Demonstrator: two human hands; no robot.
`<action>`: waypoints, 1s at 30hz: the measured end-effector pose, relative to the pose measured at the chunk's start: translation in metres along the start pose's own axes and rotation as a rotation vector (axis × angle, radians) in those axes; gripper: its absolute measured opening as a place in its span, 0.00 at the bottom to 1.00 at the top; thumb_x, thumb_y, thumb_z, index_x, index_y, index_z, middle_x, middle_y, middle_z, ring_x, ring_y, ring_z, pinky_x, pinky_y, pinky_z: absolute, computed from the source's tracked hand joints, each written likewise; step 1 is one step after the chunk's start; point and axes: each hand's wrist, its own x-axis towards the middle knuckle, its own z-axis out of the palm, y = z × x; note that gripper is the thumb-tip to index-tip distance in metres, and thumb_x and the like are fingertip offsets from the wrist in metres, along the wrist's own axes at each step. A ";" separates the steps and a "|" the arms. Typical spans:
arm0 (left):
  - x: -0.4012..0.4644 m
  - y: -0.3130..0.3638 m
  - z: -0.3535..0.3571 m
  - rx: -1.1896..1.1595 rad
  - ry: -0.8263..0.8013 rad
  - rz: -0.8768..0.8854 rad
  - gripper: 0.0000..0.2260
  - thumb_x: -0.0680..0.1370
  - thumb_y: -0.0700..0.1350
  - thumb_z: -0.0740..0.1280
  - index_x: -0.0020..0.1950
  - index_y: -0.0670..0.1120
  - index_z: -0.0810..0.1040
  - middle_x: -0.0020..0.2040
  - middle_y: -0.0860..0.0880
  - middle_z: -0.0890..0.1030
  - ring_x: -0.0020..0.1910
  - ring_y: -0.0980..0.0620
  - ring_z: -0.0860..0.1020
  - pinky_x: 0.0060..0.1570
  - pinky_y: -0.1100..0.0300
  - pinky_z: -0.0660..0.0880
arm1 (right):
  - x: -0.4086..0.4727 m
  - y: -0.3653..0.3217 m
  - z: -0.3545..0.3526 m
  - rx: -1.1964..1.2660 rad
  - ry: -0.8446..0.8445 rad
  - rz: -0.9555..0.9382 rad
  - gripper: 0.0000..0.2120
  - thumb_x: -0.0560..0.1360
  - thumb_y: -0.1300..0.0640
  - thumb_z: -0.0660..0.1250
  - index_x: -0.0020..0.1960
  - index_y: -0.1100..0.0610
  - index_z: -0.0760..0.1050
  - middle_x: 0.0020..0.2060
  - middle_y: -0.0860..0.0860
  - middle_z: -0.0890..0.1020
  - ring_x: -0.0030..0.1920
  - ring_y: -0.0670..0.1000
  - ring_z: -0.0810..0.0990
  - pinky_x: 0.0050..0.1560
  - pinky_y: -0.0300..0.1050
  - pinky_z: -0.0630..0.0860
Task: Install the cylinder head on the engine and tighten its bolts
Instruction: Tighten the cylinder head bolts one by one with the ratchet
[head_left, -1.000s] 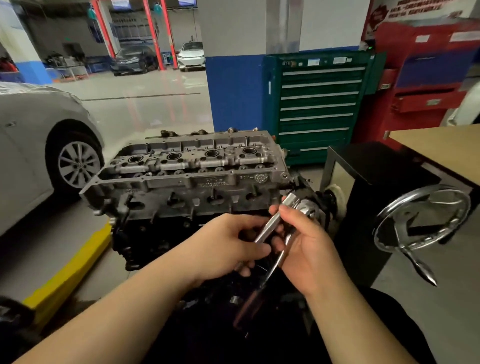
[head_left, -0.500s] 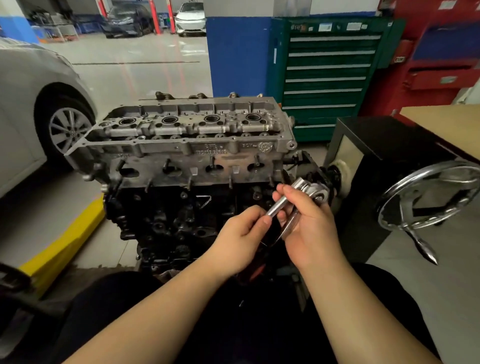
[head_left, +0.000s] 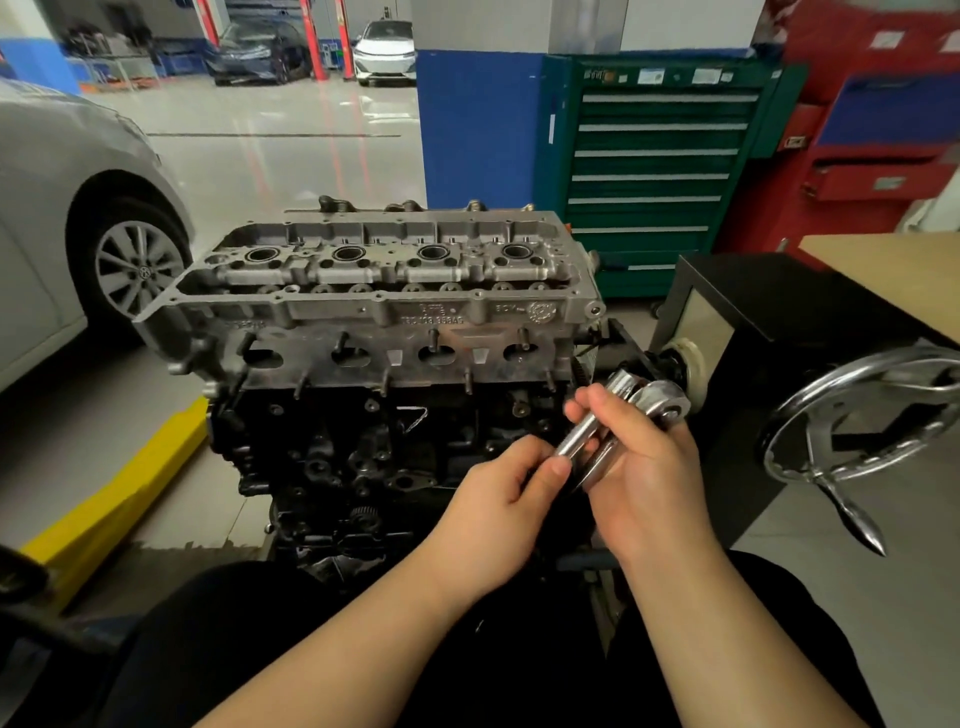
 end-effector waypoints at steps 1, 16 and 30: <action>-0.001 0.001 -0.002 -0.035 -0.022 -0.024 0.09 0.86 0.50 0.65 0.47 0.52 0.77 0.34 0.54 0.79 0.31 0.56 0.76 0.34 0.57 0.75 | 0.000 0.000 0.000 -0.025 -0.015 -0.018 0.08 0.69 0.62 0.79 0.47 0.56 0.85 0.46 0.57 0.85 0.48 0.55 0.87 0.49 0.48 0.82; -0.009 0.006 -0.010 0.055 0.000 0.153 0.06 0.86 0.48 0.65 0.59 0.49 0.79 0.39 0.55 0.80 0.34 0.58 0.76 0.37 0.62 0.72 | -0.010 0.003 0.002 -0.032 -0.048 -0.095 0.11 0.71 0.61 0.79 0.52 0.62 0.83 0.45 0.61 0.86 0.47 0.61 0.87 0.50 0.52 0.83; -0.015 0.014 -0.069 -0.592 -0.209 0.002 0.21 0.78 0.39 0.74 0.70 0.47 0.79 0.61 0.40 0.84 0.58 0.42 0.84 0.55 0.49 0.83 | 0.000 -0.024 0.001 0.315 -0.119 0.049 0.03 0.74 0.58 0.75 0.44 0.55 0.87 0.46 0.50 0.86 0.49 0.50 0.87 0.55 0.50 0.83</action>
